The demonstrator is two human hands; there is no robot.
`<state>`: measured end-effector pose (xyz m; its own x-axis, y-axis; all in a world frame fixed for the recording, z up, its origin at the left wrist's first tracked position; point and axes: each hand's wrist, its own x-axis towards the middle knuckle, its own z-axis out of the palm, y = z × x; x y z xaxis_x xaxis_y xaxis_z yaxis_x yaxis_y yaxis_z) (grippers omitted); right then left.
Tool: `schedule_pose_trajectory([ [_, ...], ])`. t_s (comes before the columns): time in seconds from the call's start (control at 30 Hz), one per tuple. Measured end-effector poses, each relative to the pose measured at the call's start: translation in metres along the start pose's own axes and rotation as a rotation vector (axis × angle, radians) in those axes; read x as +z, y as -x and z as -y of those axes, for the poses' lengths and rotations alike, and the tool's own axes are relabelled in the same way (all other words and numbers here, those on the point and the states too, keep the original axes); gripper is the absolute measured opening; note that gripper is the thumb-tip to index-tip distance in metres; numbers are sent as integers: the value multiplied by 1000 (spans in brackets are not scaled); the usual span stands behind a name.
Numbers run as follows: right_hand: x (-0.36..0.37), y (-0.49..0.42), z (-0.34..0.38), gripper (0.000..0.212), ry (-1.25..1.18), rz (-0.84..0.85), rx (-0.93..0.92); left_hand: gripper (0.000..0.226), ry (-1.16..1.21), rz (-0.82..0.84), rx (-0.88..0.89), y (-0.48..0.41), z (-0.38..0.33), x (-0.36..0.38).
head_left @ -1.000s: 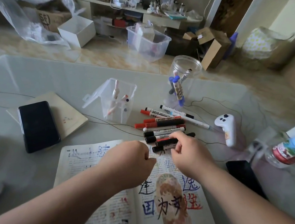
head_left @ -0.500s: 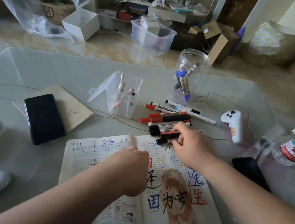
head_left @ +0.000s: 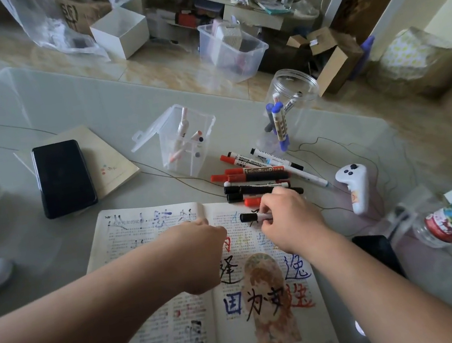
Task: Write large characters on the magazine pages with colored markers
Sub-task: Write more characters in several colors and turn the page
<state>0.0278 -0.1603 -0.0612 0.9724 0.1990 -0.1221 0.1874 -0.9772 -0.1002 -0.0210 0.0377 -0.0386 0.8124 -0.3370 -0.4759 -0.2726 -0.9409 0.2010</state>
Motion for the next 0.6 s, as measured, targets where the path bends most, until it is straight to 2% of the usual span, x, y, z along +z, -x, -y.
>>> schedule_pose_trajectory([
  [0.1, -6, 11, 1, 6, -19, -37, -82, 49, 70, -124, 18, 1, -3, -5],
  [0.17, -14, 25, 4, 5, -65, -36, -130, 62, 134, -219, 71, 2, -5, -7],
  [0.23, -24, 43, 5, 6, -81, 38, -161, 75, 204, -287, 179, 5, -9, -8],
  [0.3, -35, 62, 4, 16, -104, 143, -194, 76, 217, -250, 292, 8, -16, -9],
  [0.37, -46, 80, 4, 20, -183, 177, -230, 55, 266, -134, 381, 13, -23, -7],
  [0.43, -56, 97, 5, 14, -230, 175, -221, 25, 362, -69, 420, 20, -30, -4],
  [0.5, -67, 111, 0, 14, -371, 209, -140, 19, 380, -41, 417, 26, -37, -5],
  [0.6, -87, 124, -17, 29, -833, 223, -10, 15, 452, 24, 422, 32, -42, -9],
])
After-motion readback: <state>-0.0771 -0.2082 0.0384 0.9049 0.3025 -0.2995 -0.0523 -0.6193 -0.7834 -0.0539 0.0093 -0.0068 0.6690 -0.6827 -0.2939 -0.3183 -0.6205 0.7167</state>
